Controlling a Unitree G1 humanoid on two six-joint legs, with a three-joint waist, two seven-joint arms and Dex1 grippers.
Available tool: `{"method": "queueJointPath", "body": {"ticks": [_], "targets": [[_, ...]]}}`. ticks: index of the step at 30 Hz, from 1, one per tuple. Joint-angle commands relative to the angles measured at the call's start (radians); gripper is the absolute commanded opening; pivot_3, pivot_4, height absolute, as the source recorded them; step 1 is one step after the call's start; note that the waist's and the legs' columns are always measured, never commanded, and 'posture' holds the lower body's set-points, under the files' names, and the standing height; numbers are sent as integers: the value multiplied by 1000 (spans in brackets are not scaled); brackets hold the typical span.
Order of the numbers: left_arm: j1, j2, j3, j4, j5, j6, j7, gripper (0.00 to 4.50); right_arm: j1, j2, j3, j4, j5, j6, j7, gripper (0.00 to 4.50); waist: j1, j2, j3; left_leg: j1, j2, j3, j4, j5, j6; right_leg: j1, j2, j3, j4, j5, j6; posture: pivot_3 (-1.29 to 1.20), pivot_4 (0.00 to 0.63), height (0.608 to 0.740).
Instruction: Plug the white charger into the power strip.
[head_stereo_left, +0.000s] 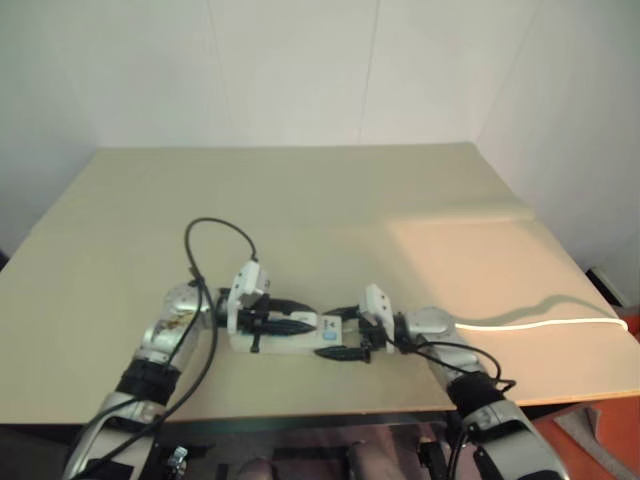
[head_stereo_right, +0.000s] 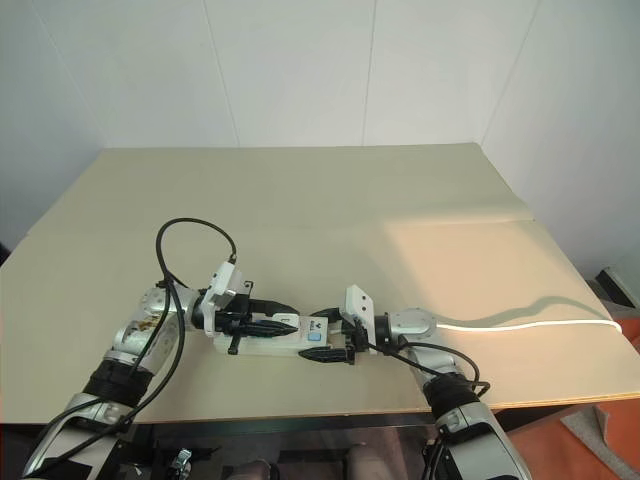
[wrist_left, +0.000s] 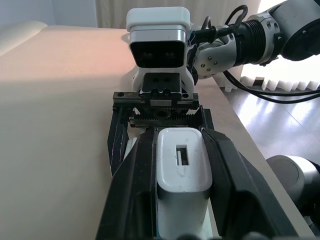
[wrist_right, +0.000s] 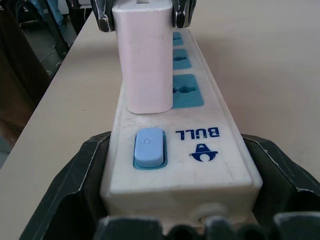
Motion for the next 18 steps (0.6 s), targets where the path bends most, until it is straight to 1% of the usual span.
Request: {"method": "queueJointPath", "body": {"ticks": [1, 3, 5, 7, 13, 14, 18], "targets": [[34, 34, -38, 83, 96, 13, 3, 1017, 10, -22, -7, -6, -3, 5, 9, 3441, 0, 0, -1, 0, 0, 0, 0, 0, 0, 0, 0, 0, 0, 0, 0, 0, 150, 740], [30, 34, -34, 87, 94, 13, 7, 1017, 9, -21, -8, -6, -3, 6, 8, 3441, 0, 0, -1, 0, 0, 0, 0, 0, 0, 0, 0, 0, 0, 0, 0, 0, 150, 740], [21, 33, -30, 93, 92, 18, 11, 1755, 8, -20, -9, -3, -2, 7, 6, 3441, 0, 1, -2, 0, 0, 0, 0, 0, 0, 0, 0, 0, 0, 0, 0, 0, 150, 740], [16, 25, -20, 97, 92, 16, 17, 2274, 7, -18, -9, -3, -2, 6, 6, 3441, 0, 2, -2, 0, 0, 1, 0, 0, 0, -1, 0, 1, -1, 0, 0, 0, 150, 740], [6, 6, 3, 100, 92, 12, 20, 4303, 2, -11, -9, 2, -1, 3, 2, 3441, 3, 3, -3, -1, 0, 0, 0, 0, 0, 0, 0, 0, -1, 0, 0, 0, 150, 740], [5, 5, 6, 99, 91, 13, 19, 4450, 1, -10, -9, 3, -1, 3, 2, 3441, 3, 3, -3, -1, 0, 0, 0, 0, 0, 0, 0, 0, -1, 0, 0, 0, 150, 740], [-10, 12, 24, 73, 68, 44, -8, 4450, 3, -9, -7, 0, -2, 1, 3, 3441, 3, 3, -3, -1, 0, 0, 0, 0, 0, 0, 0, 0, -2, 0, 0, 0, 150, 740]]}}
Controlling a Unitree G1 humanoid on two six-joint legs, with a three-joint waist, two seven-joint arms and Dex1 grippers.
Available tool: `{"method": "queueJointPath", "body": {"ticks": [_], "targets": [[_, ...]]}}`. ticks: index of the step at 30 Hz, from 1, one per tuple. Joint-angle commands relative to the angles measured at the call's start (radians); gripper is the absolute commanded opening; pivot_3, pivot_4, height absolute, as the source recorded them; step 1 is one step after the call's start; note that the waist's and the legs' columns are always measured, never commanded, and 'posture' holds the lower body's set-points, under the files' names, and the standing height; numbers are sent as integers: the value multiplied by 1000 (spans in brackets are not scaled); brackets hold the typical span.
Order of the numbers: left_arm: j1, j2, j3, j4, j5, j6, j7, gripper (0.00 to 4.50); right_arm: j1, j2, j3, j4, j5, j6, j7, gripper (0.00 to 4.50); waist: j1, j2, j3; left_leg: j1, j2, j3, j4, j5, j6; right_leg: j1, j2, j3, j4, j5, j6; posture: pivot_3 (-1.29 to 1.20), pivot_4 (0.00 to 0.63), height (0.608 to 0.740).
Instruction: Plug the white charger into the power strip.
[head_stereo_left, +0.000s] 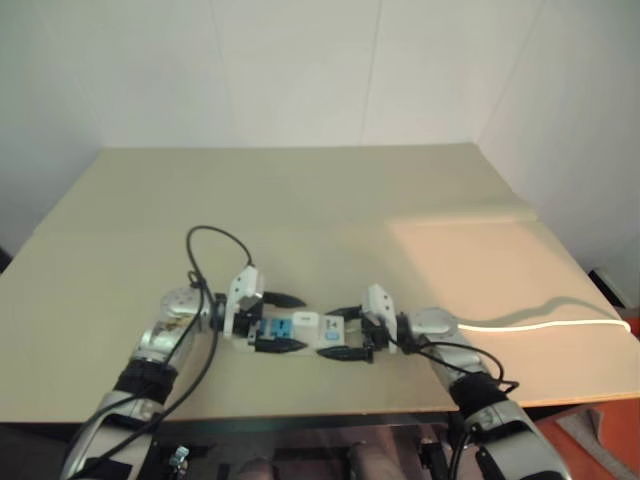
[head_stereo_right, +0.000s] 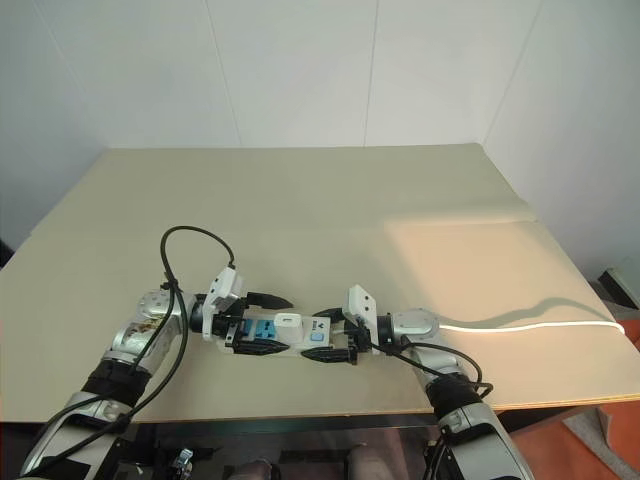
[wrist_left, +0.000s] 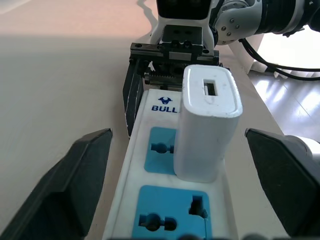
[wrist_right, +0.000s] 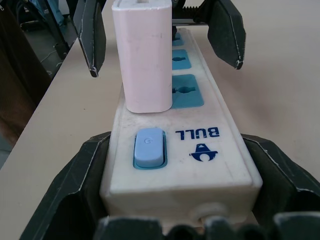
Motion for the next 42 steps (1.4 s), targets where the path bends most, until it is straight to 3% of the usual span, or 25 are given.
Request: {"method": "queueJointPath", "body": {"ticks": [1, 3, 4, 11, 19, 23, 31, 42], "targets": [[-17, 29, 6, -28, -8, 37, -47, 4490, 1, 0, -3, 1, -2, -3, 2, 3791, 0, 0, 0, 0, 0, 0, 0, 0, 0, 0, 0, 0, 0, 0, 0, 0, 150, 740], [-45, 76, 14, -60, -12, 39, -99, 4500, -2, -4, -2, 3, -3, -6, 9, 4384, -4, 0, 0, -1, 0, 0, 0, 0, 0, -1, 0, 0, 0, 0, 0, 0, 150, 740], [-63, 105, 23, -72, -20, 50, -130, 4500, -4, -7, -2, 5, -3, -7, 14, 4468, -4, 0, 1, -1, 0, 0, 0, 0, 0, -2, 1, 0, 0, 0, 0, 0, 150, 740], [-123, 276, 52, -107, -100, 54, -188, 4500, 8, -42, -23, -24, -6, -30, 5, 4468, -3, 0, 2, -3, 0, 0, -1, 0, 0, -3, 0, 0, -2, 0, 0, 0, 150, 740], [-91, 404, 101, -97, -152, 4, -188, 4500, 106, -203, -124, -225, 50, 17, -20, 4468, 21, -1, 11, -7, 0, 0, -1, 0, 0, -6, -1, 0, -2, 0, 0, 0, 150, 740], [-18, 444, 155, -114, -150, -14, -188, 4500, 192, -303, -202, -346, 93, 66, -36, 4468, 22, 0, 11, -19, 0, 0, 1, 0, 0, -19, -1, 0, 1, 0, 0, 0, 150, 740], [179, 517, 304, -204, -149, -11, -166, 4500, 313, -464, -352, -425, 163, 118, -32, 4468, 23, -1, 13, -19, 0, 1, 1, 0, 0, -19, -1, 0, 1, 0, 0, 0, 150, 740], [345, 498, 389, -348, -164, 32, -98, 4500, 316, -489, -388, -442, 193, 157, -51, 4468, 23, -1, 13, -19, 1, 3, 1, 0, 0, -19, -1, 1, 0, 0, 0, 0, 150, 740]]}}
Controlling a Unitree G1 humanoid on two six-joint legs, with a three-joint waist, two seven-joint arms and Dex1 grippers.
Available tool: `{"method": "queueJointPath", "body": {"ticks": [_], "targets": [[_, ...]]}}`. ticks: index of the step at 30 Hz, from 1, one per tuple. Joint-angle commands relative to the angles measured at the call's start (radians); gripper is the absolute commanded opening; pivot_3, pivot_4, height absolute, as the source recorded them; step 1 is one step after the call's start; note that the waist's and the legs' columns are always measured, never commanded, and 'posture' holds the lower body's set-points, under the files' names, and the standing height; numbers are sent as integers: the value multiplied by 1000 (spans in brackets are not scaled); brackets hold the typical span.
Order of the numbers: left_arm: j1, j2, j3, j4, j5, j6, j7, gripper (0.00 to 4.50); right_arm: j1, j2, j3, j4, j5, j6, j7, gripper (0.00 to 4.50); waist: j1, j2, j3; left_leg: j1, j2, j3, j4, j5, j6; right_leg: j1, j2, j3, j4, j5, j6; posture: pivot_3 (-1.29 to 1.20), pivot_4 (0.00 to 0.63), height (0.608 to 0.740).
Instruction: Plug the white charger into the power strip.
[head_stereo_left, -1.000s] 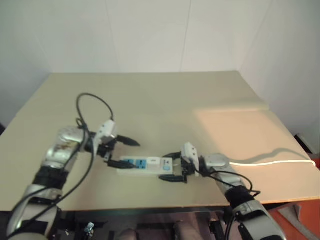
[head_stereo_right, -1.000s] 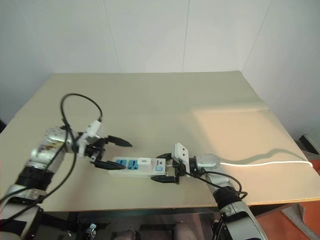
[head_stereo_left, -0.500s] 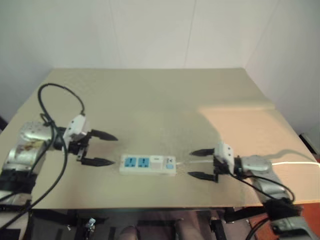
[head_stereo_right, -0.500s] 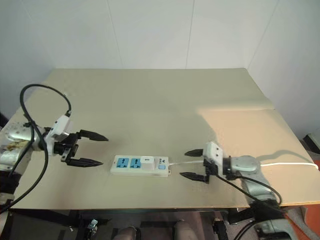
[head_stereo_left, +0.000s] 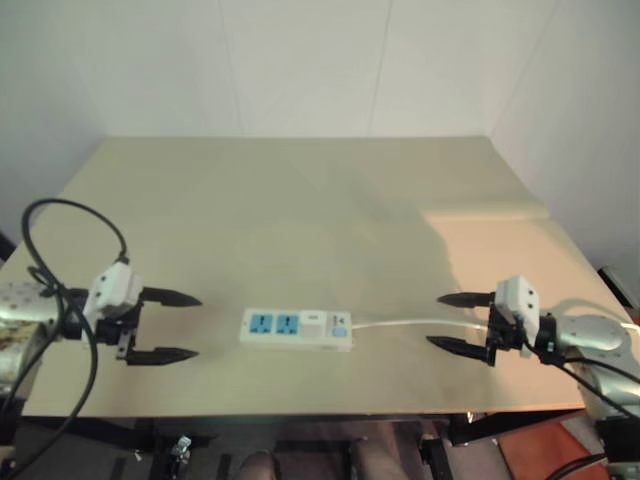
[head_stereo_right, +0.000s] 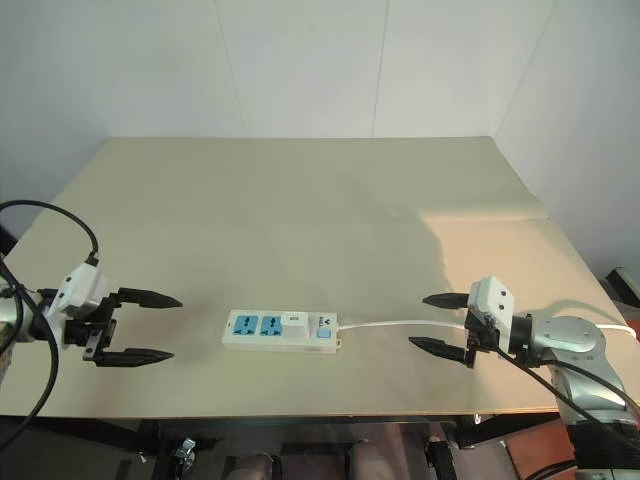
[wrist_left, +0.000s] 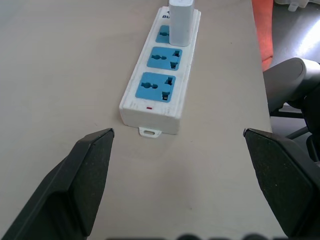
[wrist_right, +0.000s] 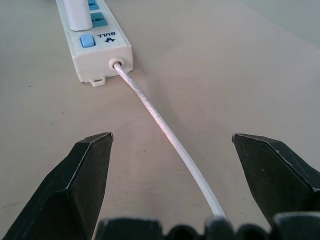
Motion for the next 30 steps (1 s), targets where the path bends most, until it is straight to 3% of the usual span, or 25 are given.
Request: {"method": "queueJointPath", "body": {"ticks": [1, 30], "targets": [[7, -1, 38, -46, -25, 14, 17, 4500, -19, -8, -21, -31, 27, 9, -5, 4468, 0, 0, 0, 0, 0, 0, 0, 0, 0, 0, 0, 0, 0, 0, 0, 0, 150, 740], [-49, -27, -5, 1, -18, 11, -4, 4500, 0, -6, -21, -68, 26, 35, -20, 4468, 0, 0, 0, 0, 0, 0, 0, 0, 0, 0, 0, 0, 0, 0, 0, 0, 150, 740]]}}
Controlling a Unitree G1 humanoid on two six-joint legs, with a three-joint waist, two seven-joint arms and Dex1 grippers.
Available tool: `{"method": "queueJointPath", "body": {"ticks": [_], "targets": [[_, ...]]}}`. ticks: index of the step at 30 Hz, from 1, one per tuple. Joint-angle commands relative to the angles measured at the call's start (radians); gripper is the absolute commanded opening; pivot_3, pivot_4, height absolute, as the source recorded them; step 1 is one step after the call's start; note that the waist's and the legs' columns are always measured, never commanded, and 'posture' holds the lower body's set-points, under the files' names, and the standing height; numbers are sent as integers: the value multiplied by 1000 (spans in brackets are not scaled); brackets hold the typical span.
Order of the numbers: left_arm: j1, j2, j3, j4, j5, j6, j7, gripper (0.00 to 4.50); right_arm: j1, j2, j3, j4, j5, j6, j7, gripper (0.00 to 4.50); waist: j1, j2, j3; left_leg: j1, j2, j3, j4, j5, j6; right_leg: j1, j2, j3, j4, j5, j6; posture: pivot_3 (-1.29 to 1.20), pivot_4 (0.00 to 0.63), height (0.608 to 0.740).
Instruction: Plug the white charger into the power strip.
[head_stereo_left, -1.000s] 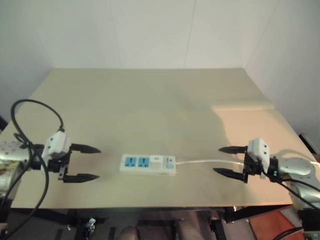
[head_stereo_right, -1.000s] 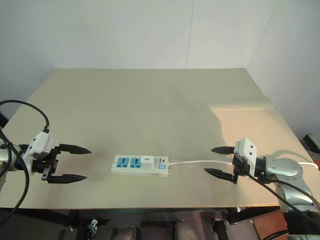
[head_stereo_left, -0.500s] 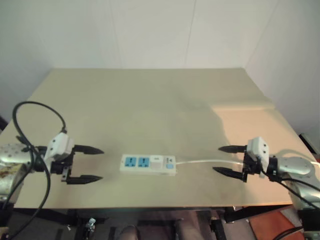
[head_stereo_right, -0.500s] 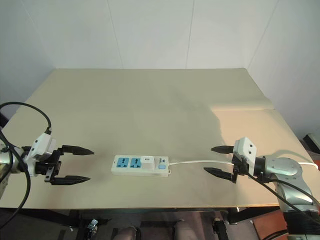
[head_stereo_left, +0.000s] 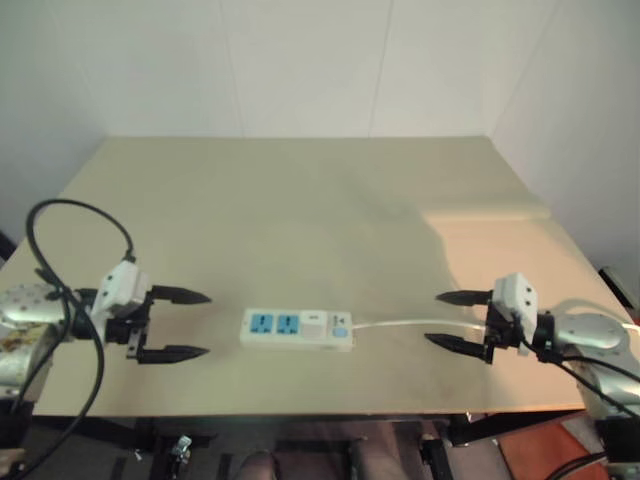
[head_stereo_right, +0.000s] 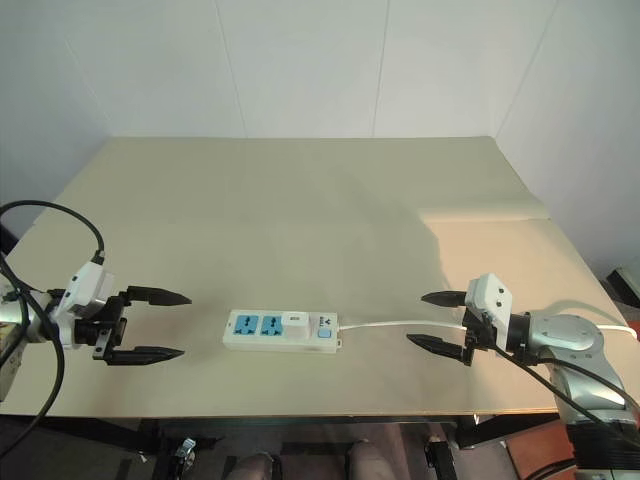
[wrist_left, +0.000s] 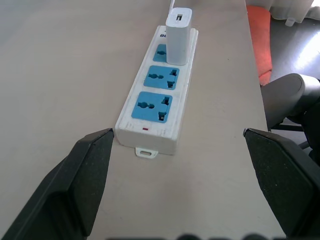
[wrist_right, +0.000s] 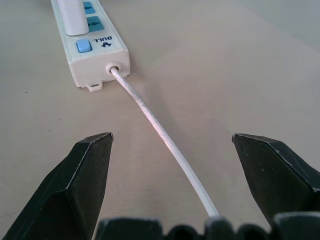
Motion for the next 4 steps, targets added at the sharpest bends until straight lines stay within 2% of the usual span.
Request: {"method": "queueJointPath", "body": {"ticks": [1, 4], "targets": [[-19, 1, -2, 7, 0, -4, -15, 4500, 0, -6, -21, -37, 26, 2, -5, 4468, -1, 0, 0, 0, 0, 0, 0, 0, 0, 0, 0, 0, 0, 0, 0, 0, 150, 740], [-28, -2, -10, 10, 3, -5, -21, 4500, 4, 0, -20, -50, 35, 11, -8, 4468, -1, 0, 0, 0, 0, 0, 0, 0, 0, 0, 0, 0, 0, 0, 0, 0, 150, 740]]}}
